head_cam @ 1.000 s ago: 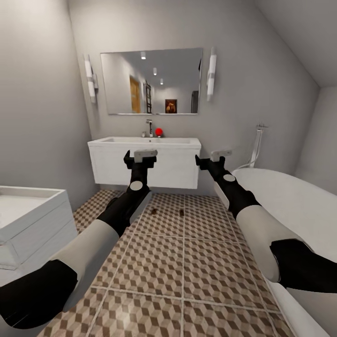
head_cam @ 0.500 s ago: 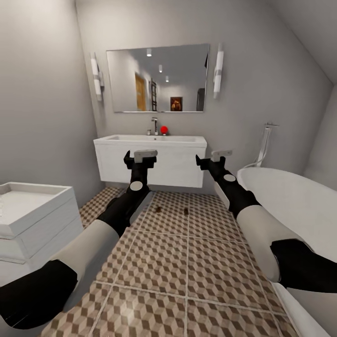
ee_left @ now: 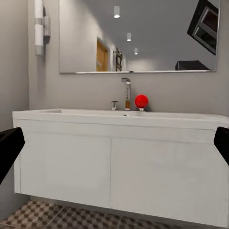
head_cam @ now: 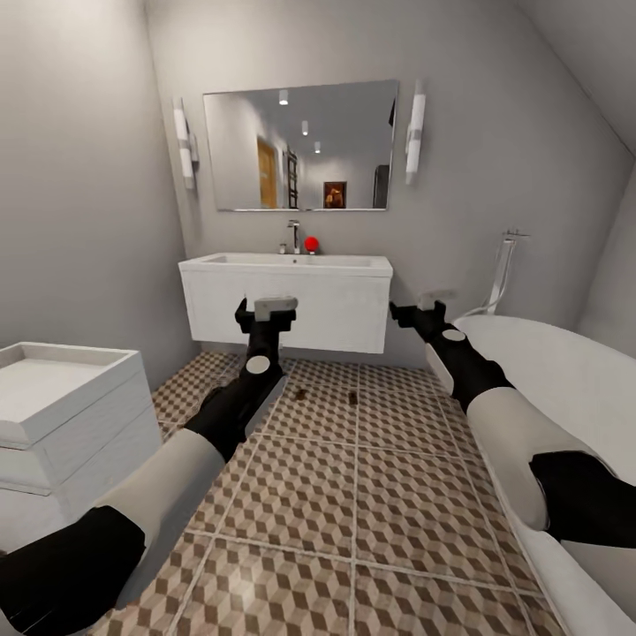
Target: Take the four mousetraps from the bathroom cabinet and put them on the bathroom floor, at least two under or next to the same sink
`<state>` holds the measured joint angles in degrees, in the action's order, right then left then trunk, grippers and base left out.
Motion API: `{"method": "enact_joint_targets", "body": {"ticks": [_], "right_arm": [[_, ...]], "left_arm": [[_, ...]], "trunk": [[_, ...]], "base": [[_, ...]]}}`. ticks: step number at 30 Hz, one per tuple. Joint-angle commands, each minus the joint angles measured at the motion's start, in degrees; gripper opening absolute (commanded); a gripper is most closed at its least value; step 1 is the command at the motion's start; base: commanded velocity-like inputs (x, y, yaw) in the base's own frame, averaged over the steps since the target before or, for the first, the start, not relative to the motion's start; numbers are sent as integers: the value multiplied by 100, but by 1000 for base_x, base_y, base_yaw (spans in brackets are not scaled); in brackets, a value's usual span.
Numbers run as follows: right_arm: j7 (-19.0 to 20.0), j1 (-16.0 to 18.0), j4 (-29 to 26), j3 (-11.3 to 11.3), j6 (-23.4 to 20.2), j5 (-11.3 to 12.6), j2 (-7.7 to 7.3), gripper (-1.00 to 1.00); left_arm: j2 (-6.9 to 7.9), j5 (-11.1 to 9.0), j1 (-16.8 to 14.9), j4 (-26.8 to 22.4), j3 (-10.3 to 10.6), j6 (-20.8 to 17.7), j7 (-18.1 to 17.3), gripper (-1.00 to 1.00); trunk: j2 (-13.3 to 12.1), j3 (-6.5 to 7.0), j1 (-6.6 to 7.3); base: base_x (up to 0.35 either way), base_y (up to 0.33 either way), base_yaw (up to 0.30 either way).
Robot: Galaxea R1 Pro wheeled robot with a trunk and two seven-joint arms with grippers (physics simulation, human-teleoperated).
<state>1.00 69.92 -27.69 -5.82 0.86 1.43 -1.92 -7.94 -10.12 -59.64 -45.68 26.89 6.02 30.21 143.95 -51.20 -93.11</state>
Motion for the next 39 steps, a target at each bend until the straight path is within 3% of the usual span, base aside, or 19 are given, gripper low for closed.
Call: {"method": "enact_joint_targets", "body": {"ticks": [1, 6, 13, 39], "right_arm": [[4, 4, 1, -24, -45, 13, -25, 100], [5, 4, 0, -27, -130, 11, -43, 100], [5, 4, -6, -25, -161, 2, -45, 100], [8, 4, -65, -24, -138, 7, -56, 100]], "left_arm": [[3, -58, 78, -46, 27, 40, 34, 100], [5, -53, 340, -287, 188, 38, 37, 100], [25, -52, 398, -387, 368, 39, 37, 100], [18, -52, 409, -427, 423, 40, 45, 100]], "trunk": [[3, -6, 1], [3, -6, 1], [3, -11, 1], [3, -205, 1]], "base": [[0, 0, 0], [0, 0, 0], [0, 0, 0], [0, 0, 0]]}}
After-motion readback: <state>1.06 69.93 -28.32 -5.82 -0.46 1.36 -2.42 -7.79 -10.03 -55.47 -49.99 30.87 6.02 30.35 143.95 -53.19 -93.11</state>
